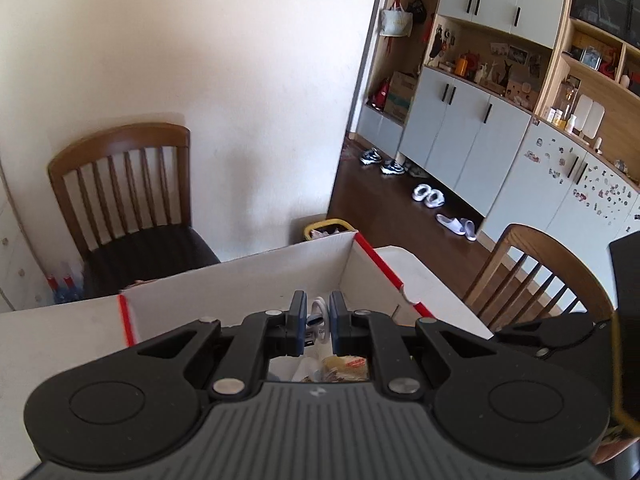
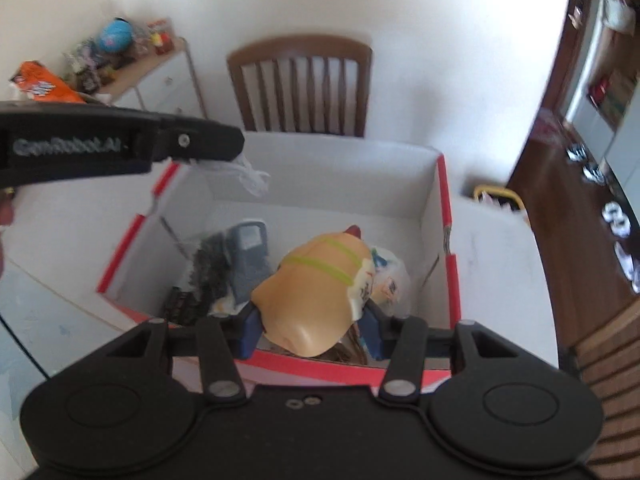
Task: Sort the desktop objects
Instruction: 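Lower chick and cable into the shoebox and open both tools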
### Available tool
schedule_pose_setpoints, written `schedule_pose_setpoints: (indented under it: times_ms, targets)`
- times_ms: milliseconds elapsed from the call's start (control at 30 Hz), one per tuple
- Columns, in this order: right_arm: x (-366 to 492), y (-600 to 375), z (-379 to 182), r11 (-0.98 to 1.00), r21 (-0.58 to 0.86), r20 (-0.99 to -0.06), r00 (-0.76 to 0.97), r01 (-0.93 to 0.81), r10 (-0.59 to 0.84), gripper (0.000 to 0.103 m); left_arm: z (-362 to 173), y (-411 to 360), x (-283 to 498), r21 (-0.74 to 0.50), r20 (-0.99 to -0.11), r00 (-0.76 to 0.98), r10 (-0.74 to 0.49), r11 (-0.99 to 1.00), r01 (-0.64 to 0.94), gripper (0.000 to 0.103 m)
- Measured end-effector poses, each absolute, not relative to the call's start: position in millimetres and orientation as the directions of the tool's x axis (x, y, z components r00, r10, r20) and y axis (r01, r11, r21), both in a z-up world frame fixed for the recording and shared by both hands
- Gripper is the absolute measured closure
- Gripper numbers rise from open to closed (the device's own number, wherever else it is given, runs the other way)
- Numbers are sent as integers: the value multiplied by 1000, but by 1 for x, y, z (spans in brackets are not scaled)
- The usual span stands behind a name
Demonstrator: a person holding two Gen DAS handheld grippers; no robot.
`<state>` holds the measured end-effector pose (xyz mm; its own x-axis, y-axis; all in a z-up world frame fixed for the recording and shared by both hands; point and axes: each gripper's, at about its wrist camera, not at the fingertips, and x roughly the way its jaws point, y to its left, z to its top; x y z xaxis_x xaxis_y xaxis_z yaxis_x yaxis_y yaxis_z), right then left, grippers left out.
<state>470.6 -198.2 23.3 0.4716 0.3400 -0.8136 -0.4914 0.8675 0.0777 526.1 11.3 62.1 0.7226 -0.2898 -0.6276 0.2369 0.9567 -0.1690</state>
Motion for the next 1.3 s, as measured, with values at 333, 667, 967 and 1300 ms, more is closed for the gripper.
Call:
schedule_pose_setpoints:
  times_ms: [333,667,967,1300]
  targets:
    - [493,-200,1,879,119,-849,413,-461,331,54,25,0,565,-180,-699,652,-294,955,237,92]
    - [500,-201,-13,878,124,-867,381,-462,322,54,-16,-2,588,-160,-759,598,-258,964,213,92]
    - [498,-202,-11,872,132,-863,378,-472,335,51,-44,1,596,-134,-824,524,-217,972,192,92]
    - [489,-204,-3,863,123,-843,408,-490,351,32,-32,1,580,-97,-798,580,-165,984,146,23]
